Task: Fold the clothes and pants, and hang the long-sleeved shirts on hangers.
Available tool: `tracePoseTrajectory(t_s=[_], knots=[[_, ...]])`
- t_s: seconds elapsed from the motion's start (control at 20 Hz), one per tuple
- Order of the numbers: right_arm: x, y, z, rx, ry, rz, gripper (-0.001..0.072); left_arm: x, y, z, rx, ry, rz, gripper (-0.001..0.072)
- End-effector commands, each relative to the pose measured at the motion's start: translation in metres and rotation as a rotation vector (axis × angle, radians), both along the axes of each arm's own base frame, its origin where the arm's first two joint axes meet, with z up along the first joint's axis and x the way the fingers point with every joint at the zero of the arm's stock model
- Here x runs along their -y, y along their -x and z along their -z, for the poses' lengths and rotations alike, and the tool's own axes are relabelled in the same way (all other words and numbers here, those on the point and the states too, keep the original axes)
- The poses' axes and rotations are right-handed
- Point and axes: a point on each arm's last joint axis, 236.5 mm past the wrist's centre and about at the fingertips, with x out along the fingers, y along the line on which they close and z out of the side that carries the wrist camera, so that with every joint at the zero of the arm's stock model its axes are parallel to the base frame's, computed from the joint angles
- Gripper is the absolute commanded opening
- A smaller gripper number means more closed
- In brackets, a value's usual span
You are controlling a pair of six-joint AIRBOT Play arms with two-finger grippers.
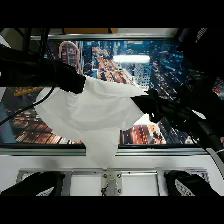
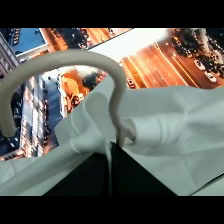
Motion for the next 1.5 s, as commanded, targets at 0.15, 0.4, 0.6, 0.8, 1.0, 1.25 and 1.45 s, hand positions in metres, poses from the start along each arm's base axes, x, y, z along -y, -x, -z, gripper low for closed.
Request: tracePoseTrajectory(t_s=[0.15,0.4,0.6,0.8,1.0,1.25,1.45], knots=[[0.001,-0.003,0.000,-0.018,-0.006,0.005,0.0012,-0.001,0.007,-0.007,0.011,0.016,0.012,0.0465],[0.000,-0.002,0.001,-0.026,-0.006,0.001,0.0012,-0.004,0.010,-0.013,0.023,0.025,0.009,0.0512],[0.000,-0.002,0.001,-0.041,-0.010,-0.004,0.0012,-0.011,0.020,-0.031,0.069,0.060,0.009,0.0512],[0.000,-0.003,0.001,-0.047,-0.012,-0.006,0.0012,-0.019,0.029,-0.057,0.146,0.120,0.007,0.0511],[0.001,-0.003,0.001,-0.049,-0.012,-0.003,0.0012,-0.024,0.036,-0.067,0.166,0.148,-0.004,0.0512],[0.022,-0.020,-0.001,-0.064,-0.023,0.064,0.0012,-0.051,0.023,-0.066,0.202,0.075,-0.101,0.0510],[0.080,-0.044,-0.029,0.016,-0.022,0.241,0.0012,-0.050,0.020,-0.069,0.219,0.082,-0.104,0.0020]])
